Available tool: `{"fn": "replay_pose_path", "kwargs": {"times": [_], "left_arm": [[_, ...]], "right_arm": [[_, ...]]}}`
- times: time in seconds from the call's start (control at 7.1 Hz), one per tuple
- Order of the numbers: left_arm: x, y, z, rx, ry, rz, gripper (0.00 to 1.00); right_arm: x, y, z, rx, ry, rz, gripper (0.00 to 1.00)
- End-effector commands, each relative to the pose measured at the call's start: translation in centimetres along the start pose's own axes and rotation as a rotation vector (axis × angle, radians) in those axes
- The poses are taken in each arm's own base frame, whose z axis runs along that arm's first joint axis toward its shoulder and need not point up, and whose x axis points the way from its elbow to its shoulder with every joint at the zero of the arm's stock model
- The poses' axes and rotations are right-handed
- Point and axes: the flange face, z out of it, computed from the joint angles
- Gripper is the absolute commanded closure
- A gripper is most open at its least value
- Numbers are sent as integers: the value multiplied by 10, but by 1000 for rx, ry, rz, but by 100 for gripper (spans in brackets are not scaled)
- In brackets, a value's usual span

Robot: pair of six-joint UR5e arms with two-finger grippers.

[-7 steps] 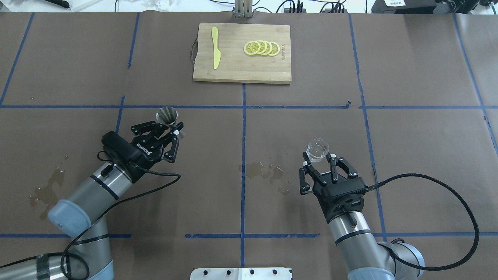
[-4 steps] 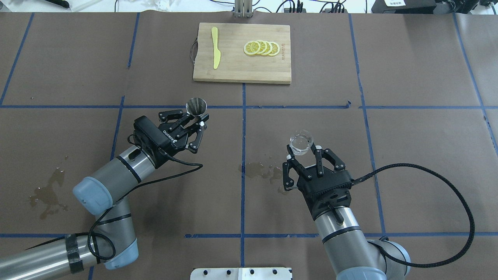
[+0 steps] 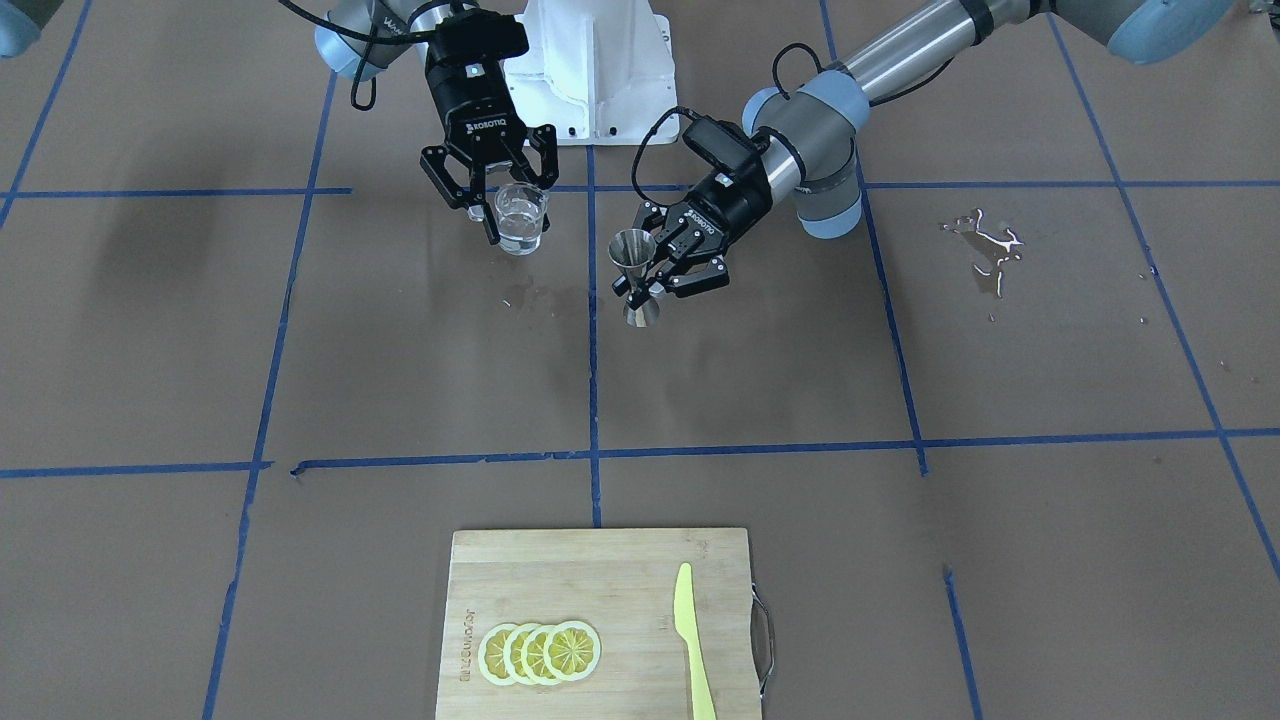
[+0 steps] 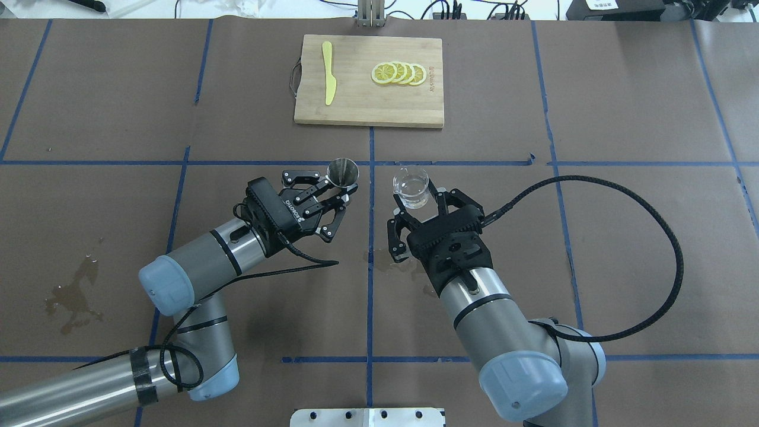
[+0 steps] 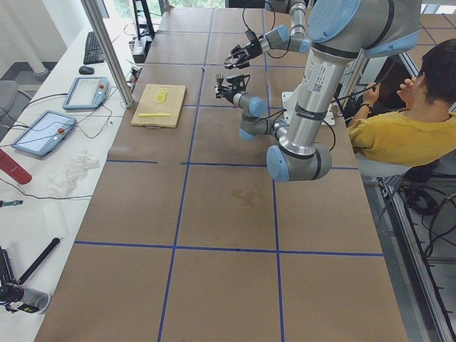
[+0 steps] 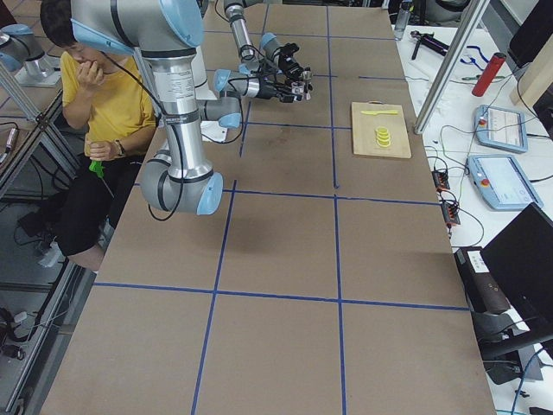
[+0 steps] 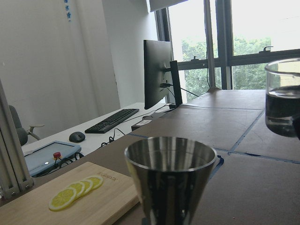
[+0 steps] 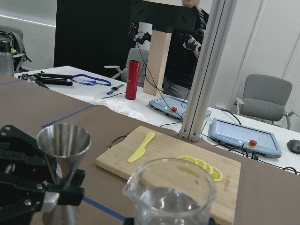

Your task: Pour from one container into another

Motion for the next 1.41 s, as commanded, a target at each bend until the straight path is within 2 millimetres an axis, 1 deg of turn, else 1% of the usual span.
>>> {"fn": "replay_pose_path", "kwargs": {"times": [0.0,0.28,0.42,0.56,0.7,0.85,1.27], "left_arm": [[6,21,13,45,60,-87,100],[8,17,14,48,80,-132,100],[10,13,15,56,85,-169,100],[11,12,16,58,86,-171,100],[11,14,14,54,86,-171,100],[13,9,16,62,88,-174,100],[20,5,20,67,90,-181,100]], "right_arm": [[13,-48,-15,-77,-31,-40,100],[15,-54,-16,-96,-32,-73,100],[6,-64,-13,-114,-16,-104,100],[-1,-72,-10,-132,-2,-126,100],[-2,-71,-9,-137,3,-136,100],[1,-72,-7,-137,9,-157,100],[1,-68,-2,-156,24,-195,100]]}}
